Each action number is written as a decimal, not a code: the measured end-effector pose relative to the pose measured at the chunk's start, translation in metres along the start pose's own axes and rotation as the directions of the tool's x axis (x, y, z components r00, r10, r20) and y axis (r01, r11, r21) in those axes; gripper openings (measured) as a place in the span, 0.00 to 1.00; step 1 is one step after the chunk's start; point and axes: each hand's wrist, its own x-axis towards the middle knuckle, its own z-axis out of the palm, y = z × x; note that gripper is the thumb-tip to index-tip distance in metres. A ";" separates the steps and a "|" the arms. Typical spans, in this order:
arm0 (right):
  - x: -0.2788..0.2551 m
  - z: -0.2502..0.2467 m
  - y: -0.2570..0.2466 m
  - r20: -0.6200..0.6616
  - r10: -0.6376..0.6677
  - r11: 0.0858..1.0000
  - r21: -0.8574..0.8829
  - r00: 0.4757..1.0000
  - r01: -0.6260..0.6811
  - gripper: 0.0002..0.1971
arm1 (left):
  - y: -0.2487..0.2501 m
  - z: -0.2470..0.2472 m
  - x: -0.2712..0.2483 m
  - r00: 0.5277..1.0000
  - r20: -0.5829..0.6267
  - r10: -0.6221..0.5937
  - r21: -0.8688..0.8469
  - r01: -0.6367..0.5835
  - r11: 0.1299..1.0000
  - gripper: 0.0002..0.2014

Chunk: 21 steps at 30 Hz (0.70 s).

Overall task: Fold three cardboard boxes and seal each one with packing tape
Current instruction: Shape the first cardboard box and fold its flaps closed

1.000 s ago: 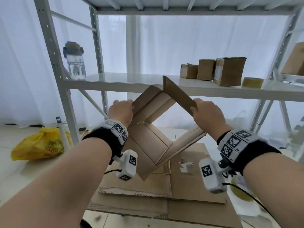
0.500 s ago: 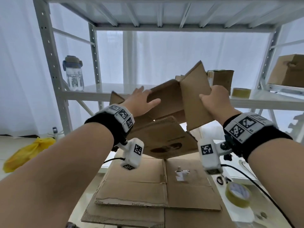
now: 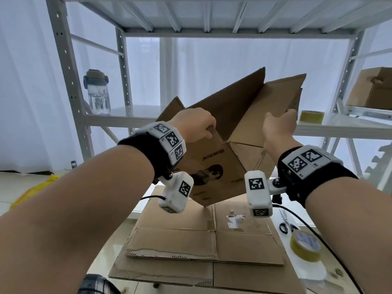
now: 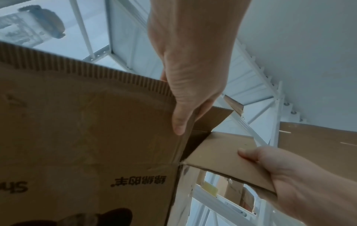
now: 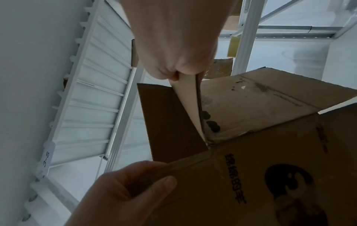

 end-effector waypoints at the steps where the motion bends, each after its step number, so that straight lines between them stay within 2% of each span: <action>1: -0.002 0.001 -0.001 0.004 0.006 1.000 -0.004 1.000 -0.005 0.26 | 0.001 -0.002 0.001 1.000 -0.013 -0.005 0.040 0.005 0.999 0.10; 6: 0.003 0.007 -0.005 0.057 0.159 0.982 0.095 0.986 -0.164 0.25 | -0.001 -0.010 0.002 0.995 -0.098 -0.009 0.244 0.033 0.969 0.11; 9: 0.011 0.004 -0.001 0.133 0.315 0.930 0.154 0.940 -0.333 0.23 | 0.000 -0.010 -0.004 0.991 -0.116 0.072 0.398 -0.020 0.917 0.12; 12: 0.015 0.001 0.025 0.180 0.426 0.892 0.083 0.887 -0.445 0.23 | 0.004 0.001 -0.013 0.990 -0.044 0.131 0.490 -0.093 0.867 0.11; 16: -0.006 0.003 0.029 0.175 0.424 0.895 0.071 0.888 -0.441 0.18 | 0.002 0.010 -0.020 0.993 -0.002 0.117 0.502 -0.100 0.859 0.10; 21: -0.018 0.005 0.023 0.265 0.366 0.896 0.160 0.892 -0.415 0.20 | -0.012 0.017 -0.025 0.997 -0.071 0.038 0.503 0.003 0.864 0.07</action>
